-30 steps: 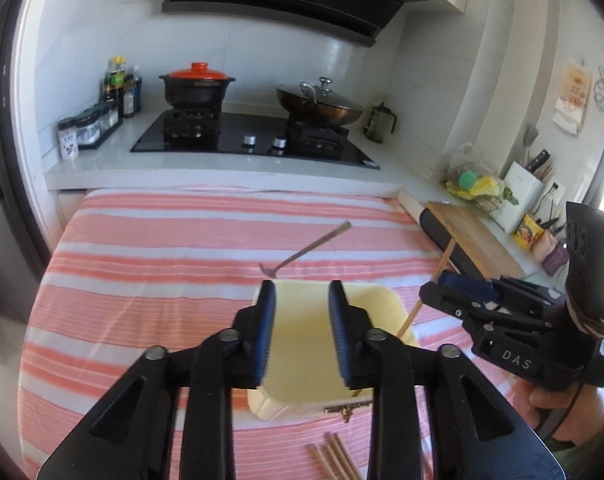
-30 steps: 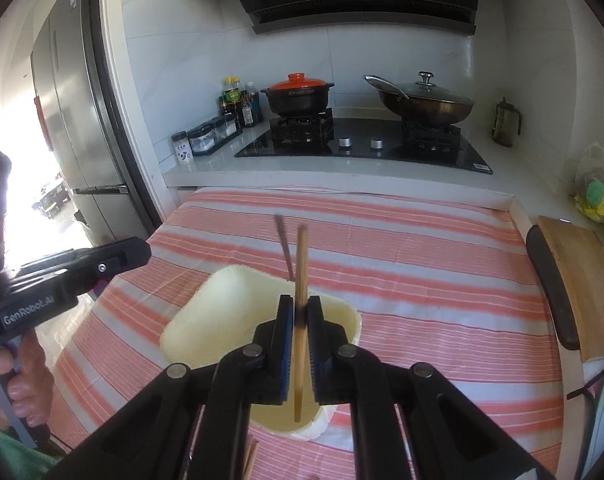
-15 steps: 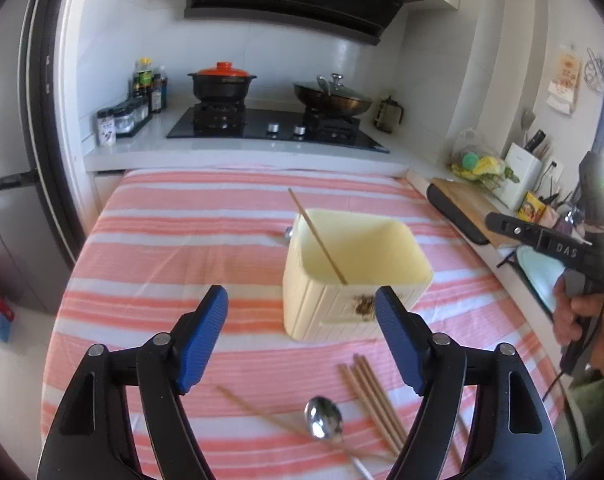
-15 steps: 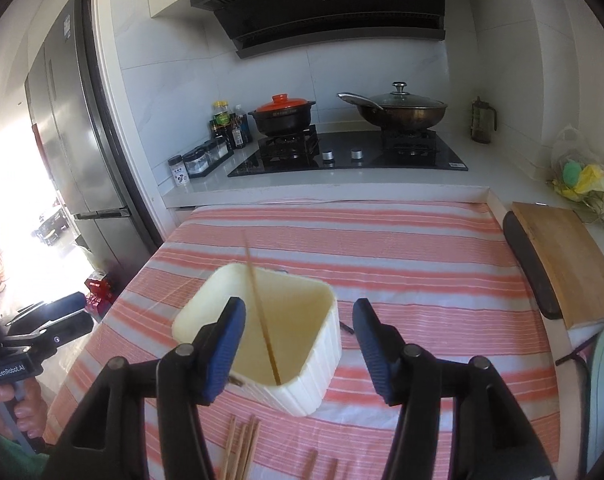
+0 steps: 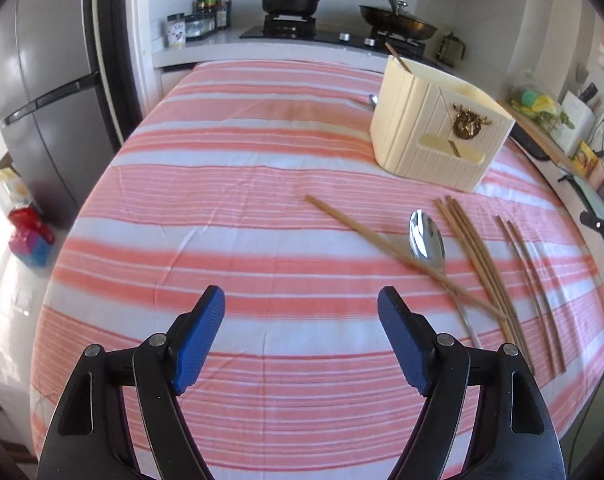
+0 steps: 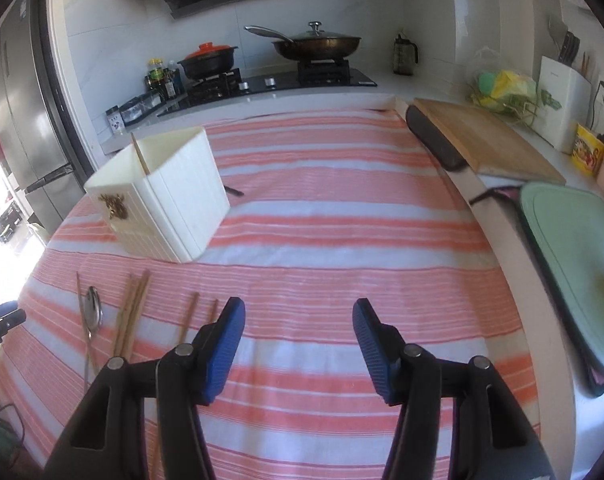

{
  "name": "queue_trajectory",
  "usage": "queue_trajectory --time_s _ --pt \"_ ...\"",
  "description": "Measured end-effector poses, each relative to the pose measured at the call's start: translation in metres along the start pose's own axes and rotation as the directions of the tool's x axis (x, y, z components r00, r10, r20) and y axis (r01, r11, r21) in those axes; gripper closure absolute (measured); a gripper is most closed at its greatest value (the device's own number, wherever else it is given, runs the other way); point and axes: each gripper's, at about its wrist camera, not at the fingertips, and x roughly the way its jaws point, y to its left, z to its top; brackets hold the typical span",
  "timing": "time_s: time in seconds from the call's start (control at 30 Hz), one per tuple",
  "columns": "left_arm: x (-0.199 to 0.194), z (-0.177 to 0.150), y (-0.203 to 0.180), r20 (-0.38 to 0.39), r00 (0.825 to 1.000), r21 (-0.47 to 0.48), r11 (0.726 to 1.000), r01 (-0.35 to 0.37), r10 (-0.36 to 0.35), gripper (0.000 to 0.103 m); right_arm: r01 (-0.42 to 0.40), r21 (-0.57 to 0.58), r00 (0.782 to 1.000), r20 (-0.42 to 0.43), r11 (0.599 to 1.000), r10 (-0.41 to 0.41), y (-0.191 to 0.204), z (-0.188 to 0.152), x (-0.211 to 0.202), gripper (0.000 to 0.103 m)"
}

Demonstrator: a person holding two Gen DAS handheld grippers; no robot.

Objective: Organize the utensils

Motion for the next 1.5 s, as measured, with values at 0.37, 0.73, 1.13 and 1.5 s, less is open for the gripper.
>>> queue_trajectory --time_s 0.37,0.73,1.13,1.5 --pt "-0.002 0.015 -0.025 0.031 1.0 0.001 1.0 -0.006 0.006 0.02 -0.203 -0.074 0.978 -0.069 0.976 0.198 -0.004 0.073 0.081 0.046" --pt "0.037 0.017 -0.002 -0.069 0.994 -0.015 0.996 -0.091 0.09 0.016 -0.108 -0.101 0.989 -0.108 0.989 0.097 -0.03 0.056 0.111 0.046" --pt "0.072 0.005 0.025 -0.025 0.985 0.001 0.986 -0.169 0.169 0.01 0.149 0.05 0.988 -0.04 0.988 -0.147 -0.083 -0.059 0.028 0.046" --pt "0.078 0.009 0.032 -0.051 0.988 -0.013 0.989 -0.147 0.146 0.001 0.208 0.008 0.975 -0.078 0.978 -0.207 -0.074 -0.056 0.043 0.032"
